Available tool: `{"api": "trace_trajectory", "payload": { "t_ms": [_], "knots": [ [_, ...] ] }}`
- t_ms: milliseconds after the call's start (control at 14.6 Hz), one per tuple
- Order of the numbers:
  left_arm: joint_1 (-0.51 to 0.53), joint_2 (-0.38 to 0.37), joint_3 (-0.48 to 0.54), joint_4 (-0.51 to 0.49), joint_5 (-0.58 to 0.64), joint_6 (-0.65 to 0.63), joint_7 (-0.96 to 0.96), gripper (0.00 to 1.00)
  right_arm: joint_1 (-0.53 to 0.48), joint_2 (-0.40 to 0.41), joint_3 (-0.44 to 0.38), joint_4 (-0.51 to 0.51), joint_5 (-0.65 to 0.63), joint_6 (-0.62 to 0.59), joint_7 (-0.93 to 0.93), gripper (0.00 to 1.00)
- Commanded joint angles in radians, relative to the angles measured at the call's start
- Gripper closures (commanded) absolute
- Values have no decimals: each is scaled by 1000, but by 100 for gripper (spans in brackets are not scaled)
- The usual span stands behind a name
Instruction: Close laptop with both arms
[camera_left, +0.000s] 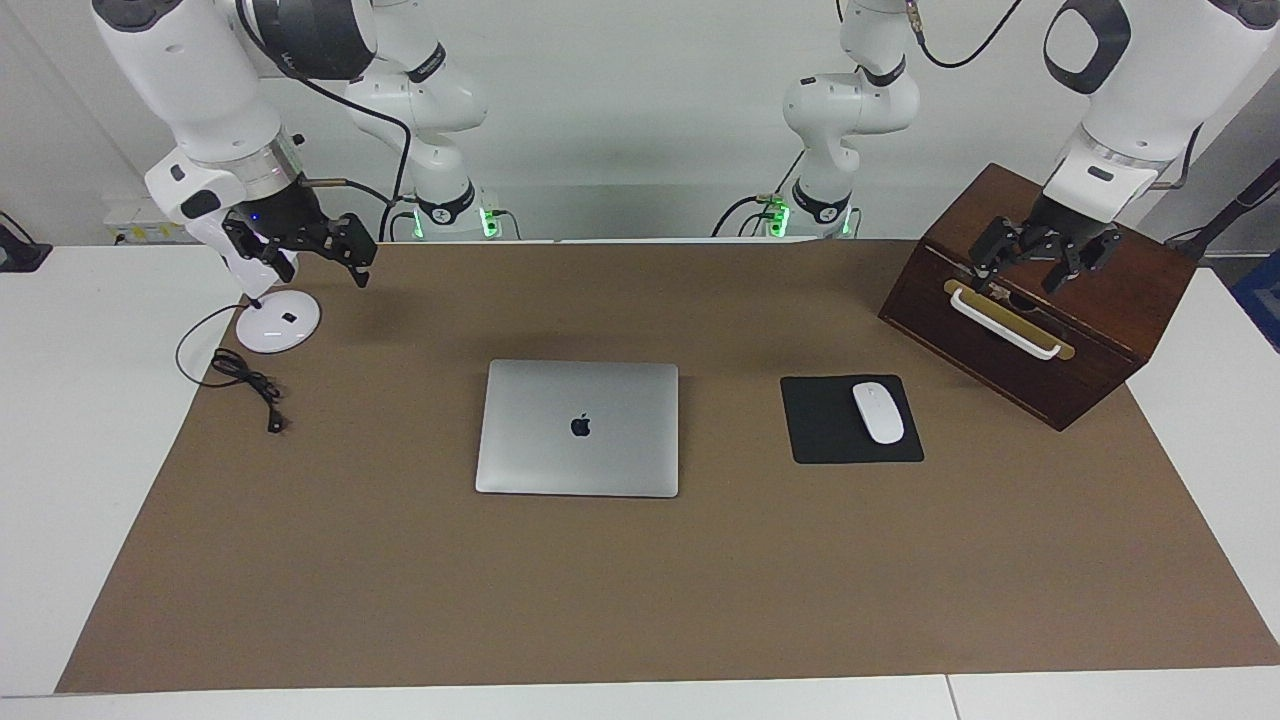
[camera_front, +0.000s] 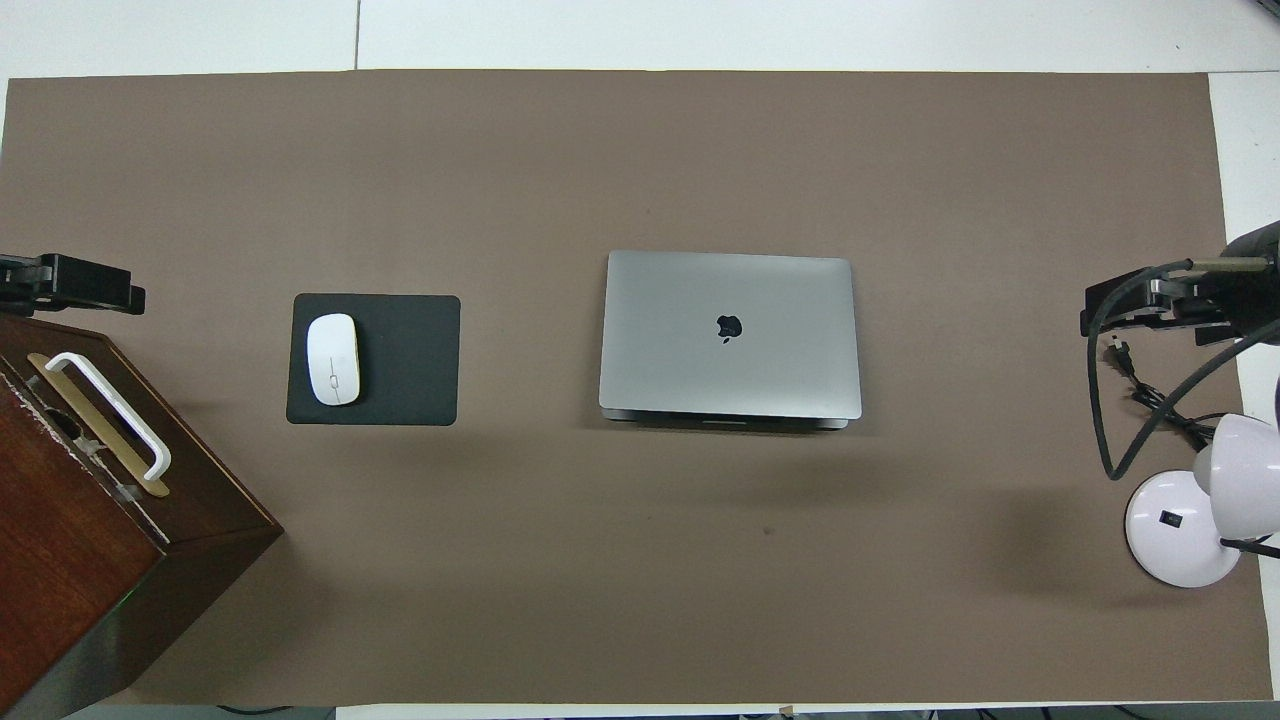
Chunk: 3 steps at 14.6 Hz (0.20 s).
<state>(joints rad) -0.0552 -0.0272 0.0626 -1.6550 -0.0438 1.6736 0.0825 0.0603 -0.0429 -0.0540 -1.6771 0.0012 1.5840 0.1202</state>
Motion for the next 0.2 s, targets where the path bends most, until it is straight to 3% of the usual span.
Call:
{"api": "trace_trajectory", "payload": {
  "t_ms": [0,137],
  "knots": [
    [9,3,-7,8,21,-18,5,0,-4,-14,0,-9,-3,-12,-25,0],
    [9,3,-9,6,38,-18,6,0,-4,-14,0,-9,-4,-12,-25,0]
  ]
}}
